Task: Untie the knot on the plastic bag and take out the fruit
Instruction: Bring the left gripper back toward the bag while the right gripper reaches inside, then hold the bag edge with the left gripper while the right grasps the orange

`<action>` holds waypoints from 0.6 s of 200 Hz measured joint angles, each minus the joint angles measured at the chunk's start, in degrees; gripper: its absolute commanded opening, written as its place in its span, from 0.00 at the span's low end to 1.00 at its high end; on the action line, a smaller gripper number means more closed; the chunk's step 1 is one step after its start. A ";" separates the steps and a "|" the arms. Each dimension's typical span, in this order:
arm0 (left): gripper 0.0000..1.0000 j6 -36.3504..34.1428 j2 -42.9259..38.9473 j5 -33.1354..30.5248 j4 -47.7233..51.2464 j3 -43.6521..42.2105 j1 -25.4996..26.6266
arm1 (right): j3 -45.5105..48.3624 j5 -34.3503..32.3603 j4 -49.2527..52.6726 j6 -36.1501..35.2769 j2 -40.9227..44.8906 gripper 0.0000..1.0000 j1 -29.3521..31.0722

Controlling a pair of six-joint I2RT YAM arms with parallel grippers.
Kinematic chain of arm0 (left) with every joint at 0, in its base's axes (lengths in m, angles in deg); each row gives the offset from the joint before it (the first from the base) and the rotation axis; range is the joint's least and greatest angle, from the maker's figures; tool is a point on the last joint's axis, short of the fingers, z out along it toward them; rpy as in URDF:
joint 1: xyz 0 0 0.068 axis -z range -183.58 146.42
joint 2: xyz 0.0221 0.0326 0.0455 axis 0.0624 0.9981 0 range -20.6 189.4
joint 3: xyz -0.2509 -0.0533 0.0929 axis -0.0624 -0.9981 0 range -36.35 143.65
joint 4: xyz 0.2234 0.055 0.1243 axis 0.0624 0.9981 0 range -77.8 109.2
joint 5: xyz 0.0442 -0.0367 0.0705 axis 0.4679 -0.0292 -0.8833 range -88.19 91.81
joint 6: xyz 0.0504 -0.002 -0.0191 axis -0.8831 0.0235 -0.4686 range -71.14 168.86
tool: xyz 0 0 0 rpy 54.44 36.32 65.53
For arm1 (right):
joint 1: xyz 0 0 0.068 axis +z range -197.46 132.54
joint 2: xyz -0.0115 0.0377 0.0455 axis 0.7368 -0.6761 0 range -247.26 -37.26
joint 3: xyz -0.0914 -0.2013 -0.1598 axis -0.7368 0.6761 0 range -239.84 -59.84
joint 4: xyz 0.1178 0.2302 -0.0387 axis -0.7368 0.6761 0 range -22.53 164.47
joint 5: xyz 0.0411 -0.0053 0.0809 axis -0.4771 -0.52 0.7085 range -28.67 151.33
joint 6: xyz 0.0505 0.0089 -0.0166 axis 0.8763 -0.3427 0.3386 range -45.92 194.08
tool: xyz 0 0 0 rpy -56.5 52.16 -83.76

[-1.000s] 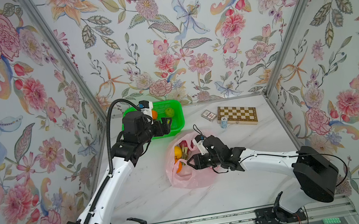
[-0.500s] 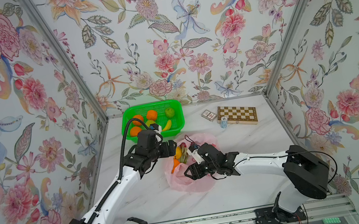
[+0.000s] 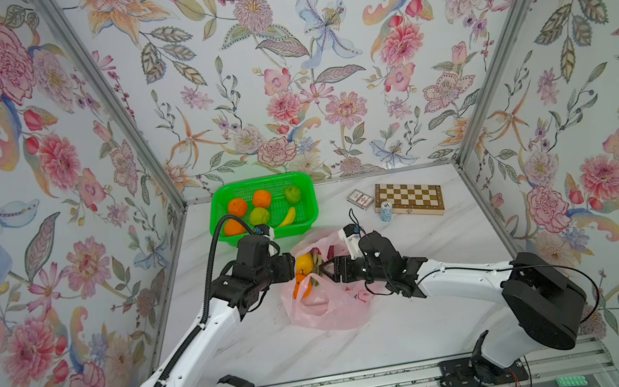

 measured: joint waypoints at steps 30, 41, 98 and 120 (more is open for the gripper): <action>0.59 0.00 -0.09 -0.68 -0.04 -0.44 0.00 | 0.02 -1.09 0.07 -0.68 -0.42 0.48 -0.52; 0.59 0.00 -0.11 -0.70 -0.11 -0.66 0.00 | 0.00 -1.18 0.46 -1.49 -1.25 0.46 -0.28; 0.55 0.57 0.15 -0.63 -1.73 -2.67 0.00 | -4.72 -0.39 7.67 -9.99 -10.64 0.48 3.06; 0.55 1.16 0.57 -0.48 -2.78 -3.17 0.00 | -6.97 1.27 7.08 -11.65 -12.41 0.53 4.09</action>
